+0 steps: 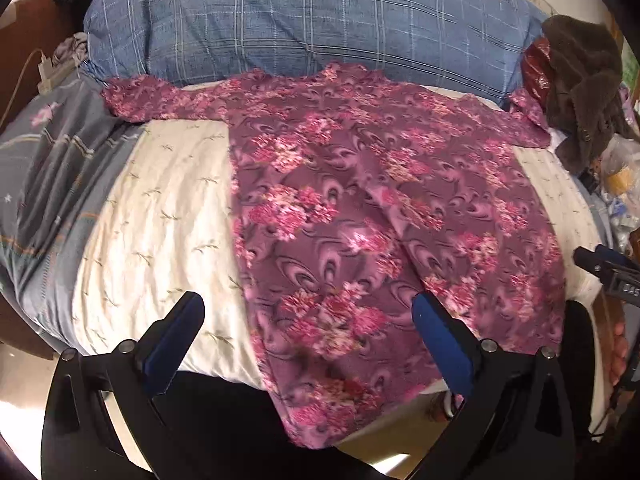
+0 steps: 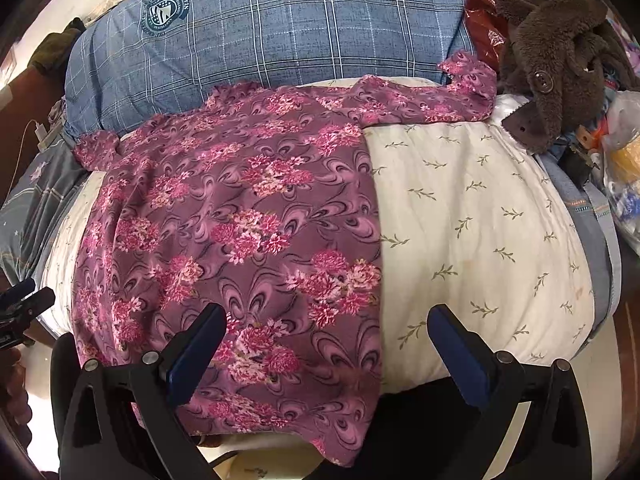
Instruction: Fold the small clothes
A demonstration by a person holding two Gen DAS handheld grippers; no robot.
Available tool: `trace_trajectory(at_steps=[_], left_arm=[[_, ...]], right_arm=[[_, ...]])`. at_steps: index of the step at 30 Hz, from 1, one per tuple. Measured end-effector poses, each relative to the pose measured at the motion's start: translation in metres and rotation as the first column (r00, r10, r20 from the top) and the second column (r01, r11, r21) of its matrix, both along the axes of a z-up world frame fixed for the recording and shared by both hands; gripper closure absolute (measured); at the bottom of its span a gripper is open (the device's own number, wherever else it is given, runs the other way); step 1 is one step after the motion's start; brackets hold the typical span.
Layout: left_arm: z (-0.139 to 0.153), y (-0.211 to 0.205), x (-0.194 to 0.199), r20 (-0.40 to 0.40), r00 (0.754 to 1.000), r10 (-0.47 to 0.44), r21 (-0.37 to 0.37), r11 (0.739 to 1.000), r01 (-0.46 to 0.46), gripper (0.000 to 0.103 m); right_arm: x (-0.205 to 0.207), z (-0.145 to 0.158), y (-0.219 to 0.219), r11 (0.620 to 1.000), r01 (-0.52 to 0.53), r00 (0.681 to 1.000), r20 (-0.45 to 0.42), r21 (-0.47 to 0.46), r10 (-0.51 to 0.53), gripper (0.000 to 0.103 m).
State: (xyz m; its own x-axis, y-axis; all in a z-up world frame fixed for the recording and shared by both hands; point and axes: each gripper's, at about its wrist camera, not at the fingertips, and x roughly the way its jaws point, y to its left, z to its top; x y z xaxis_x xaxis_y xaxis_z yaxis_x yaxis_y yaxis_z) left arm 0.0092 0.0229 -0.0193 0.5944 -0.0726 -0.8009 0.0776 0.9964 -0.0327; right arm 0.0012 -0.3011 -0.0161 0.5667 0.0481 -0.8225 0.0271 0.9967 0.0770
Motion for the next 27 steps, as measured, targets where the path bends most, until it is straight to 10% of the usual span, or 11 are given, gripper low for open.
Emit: trace_trajectory(at_steps=[27], left_arm=[[-0.004, -0.015, 0.017, -0.043, 0.999, -0.031, 0.061, 0.998, 0.033, 0.0]], right_arm=[[0.001, -0.003, -0.016, 1.0, 0.016, 1.0, -0.019, -0.01, -0.016, 0.002]])
